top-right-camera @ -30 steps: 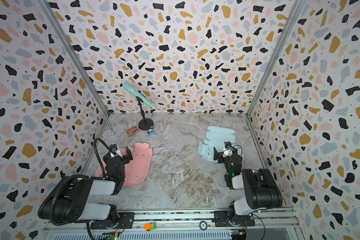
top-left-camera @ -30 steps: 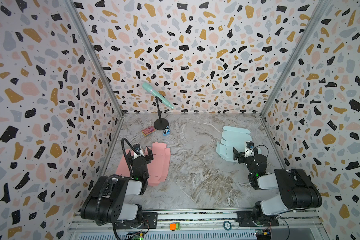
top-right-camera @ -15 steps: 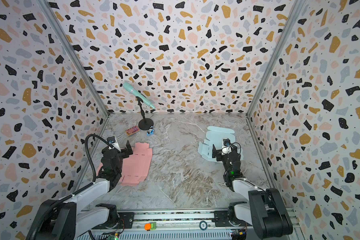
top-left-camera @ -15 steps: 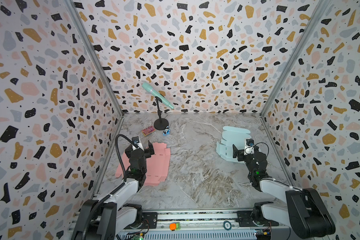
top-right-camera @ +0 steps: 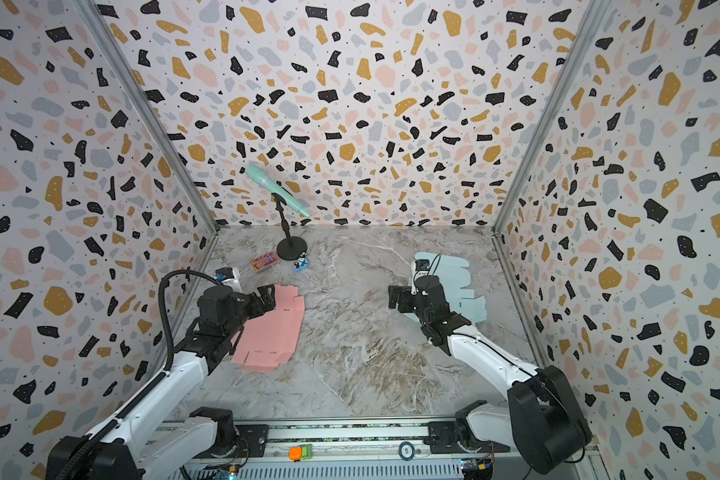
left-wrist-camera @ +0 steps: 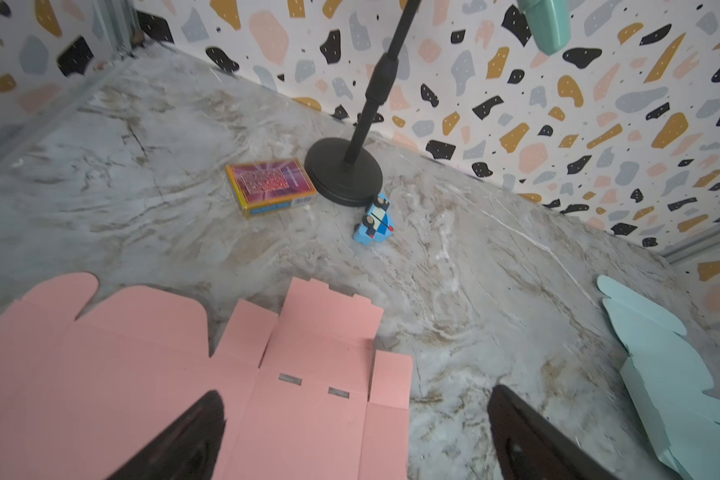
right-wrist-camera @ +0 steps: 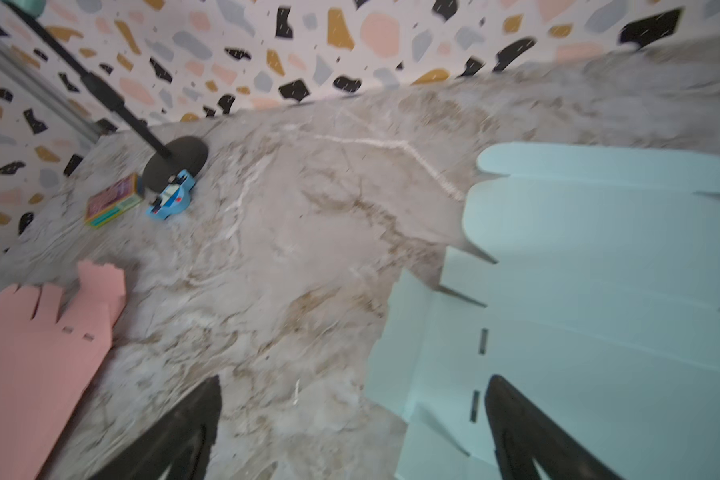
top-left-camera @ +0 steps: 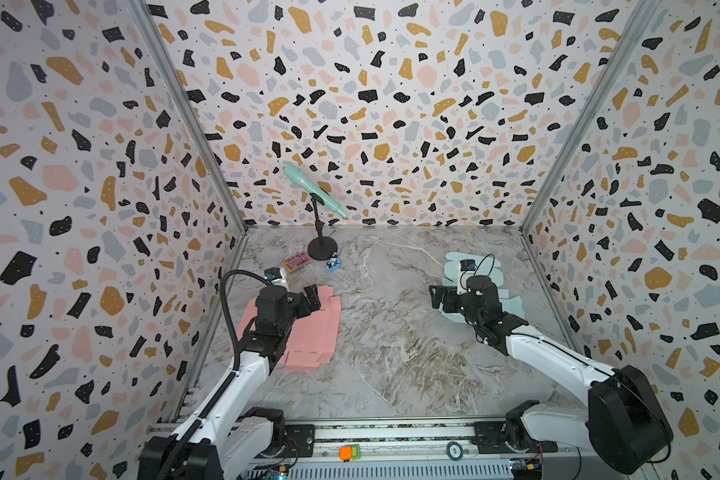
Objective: Fold the paper box
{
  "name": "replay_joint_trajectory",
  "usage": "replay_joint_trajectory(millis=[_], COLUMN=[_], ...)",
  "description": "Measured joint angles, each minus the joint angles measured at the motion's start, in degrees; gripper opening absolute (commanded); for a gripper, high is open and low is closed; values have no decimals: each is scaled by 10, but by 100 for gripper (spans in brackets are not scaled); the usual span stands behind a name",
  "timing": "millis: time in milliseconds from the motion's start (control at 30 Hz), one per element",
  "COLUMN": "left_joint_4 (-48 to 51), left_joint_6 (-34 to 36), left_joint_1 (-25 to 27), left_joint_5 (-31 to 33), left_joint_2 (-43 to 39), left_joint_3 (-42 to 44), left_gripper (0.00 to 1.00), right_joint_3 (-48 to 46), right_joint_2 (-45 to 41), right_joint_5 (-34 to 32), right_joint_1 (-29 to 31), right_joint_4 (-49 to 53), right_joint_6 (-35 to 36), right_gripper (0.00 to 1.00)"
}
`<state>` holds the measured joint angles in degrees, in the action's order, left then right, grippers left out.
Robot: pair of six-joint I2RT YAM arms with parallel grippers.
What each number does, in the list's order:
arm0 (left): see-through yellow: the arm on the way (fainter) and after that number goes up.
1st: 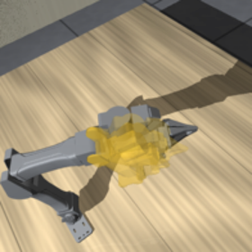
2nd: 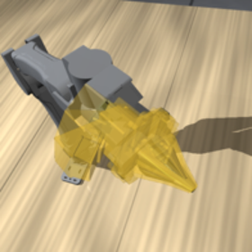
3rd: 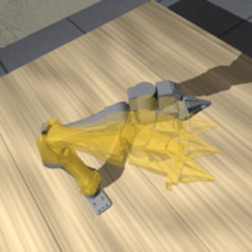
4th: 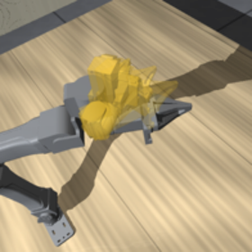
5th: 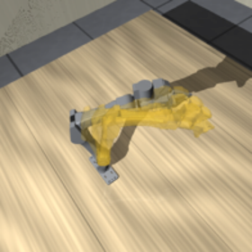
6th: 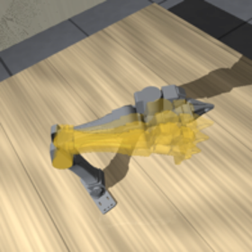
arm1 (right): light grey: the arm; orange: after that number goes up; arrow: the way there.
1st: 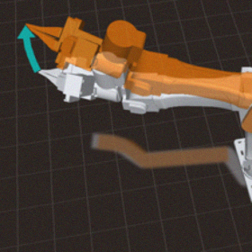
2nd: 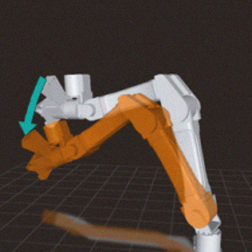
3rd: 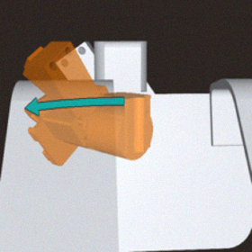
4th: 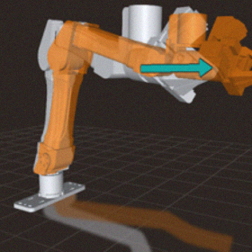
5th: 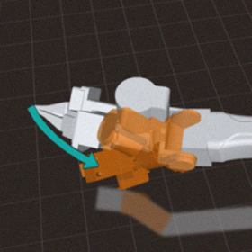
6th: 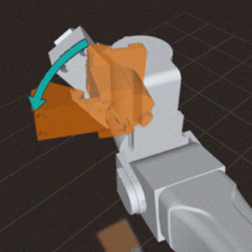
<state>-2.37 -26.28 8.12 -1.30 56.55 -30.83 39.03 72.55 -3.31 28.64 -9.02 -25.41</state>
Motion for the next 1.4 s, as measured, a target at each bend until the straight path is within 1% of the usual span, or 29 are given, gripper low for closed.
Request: replay_joint_trajectory(millis=[133,367,567,800,900,1200,1400], left_joint_4=[28,30,19,-27,-52,-108,-151], left_joint_6=[-13,-27,-45,-83,-96,-130,-158], left_joint_1=[0,0,0,4,17,104,174], left_joint_5=[-32,-64,-65,-54,-37,50,87], left_joint_2=[-3,12,109,157,177,214,239], left_joint_3=[1,26,41,60,62,64,63], left_gripper=[100,100,100,100,100,100,100], right_joint_3=[27,90,116,123,123,122,97], right_joint_2=[31,85,106,123,123,116,70], right_joint_5=[21,38,42,53,58,94,107], right_joint_1=[56,131,167,175,175,156,130], right_joint_4=[35,59,63,69,75,82,82], right_joint_6=[-38,-78,-88,-68,-52,-13,-1], right_gripper=[99,99,99,99,99,99,99])
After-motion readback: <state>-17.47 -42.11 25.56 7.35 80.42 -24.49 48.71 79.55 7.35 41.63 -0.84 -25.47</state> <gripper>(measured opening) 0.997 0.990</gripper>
